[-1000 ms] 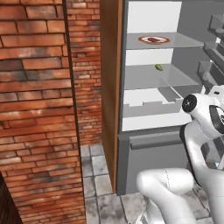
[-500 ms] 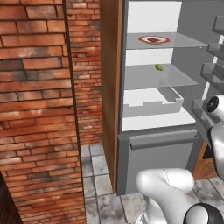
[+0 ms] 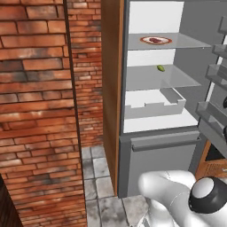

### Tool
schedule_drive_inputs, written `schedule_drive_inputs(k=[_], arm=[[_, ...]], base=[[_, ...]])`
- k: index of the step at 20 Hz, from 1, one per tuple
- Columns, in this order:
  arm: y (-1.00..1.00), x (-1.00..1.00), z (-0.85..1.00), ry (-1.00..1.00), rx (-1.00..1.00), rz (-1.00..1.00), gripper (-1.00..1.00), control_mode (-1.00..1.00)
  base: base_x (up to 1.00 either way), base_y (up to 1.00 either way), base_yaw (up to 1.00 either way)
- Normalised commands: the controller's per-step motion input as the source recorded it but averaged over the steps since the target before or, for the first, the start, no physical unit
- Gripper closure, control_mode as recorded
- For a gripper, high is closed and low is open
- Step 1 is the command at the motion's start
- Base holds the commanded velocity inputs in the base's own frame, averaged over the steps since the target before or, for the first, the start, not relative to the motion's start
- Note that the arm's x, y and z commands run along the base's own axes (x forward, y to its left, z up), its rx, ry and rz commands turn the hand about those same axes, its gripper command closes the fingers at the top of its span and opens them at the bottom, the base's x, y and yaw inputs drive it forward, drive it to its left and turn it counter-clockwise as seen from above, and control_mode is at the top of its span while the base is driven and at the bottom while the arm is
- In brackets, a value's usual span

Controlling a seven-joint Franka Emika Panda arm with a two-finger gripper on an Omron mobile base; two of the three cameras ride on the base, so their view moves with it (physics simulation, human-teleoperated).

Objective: Retrieve the steak from the fridge and place it on the saucepan with marinade on the stove.

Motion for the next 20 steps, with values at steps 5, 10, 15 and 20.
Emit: schedule_drive_inputs(k=[5,10,15,20], arm=[[0.23,-0.69,0.23,-0.22,0.00,0.00,-1.00,-1.00],[0.61,-0.77,0.63,-0.37,0.00,0.00,-1.00,-1.00],[0.99,-0.51,0.42,-0.42,0.00,0.02,-1.00,-1.00],[1.00,-0.13,0.02,-0.46,0.12,0.17,-1.00,-1.00]], base=[[0.00,0.00,0.00],[0.00,0.00,0.00],[0.00,0.00,0.00],[0.00,0.00,0.00]])
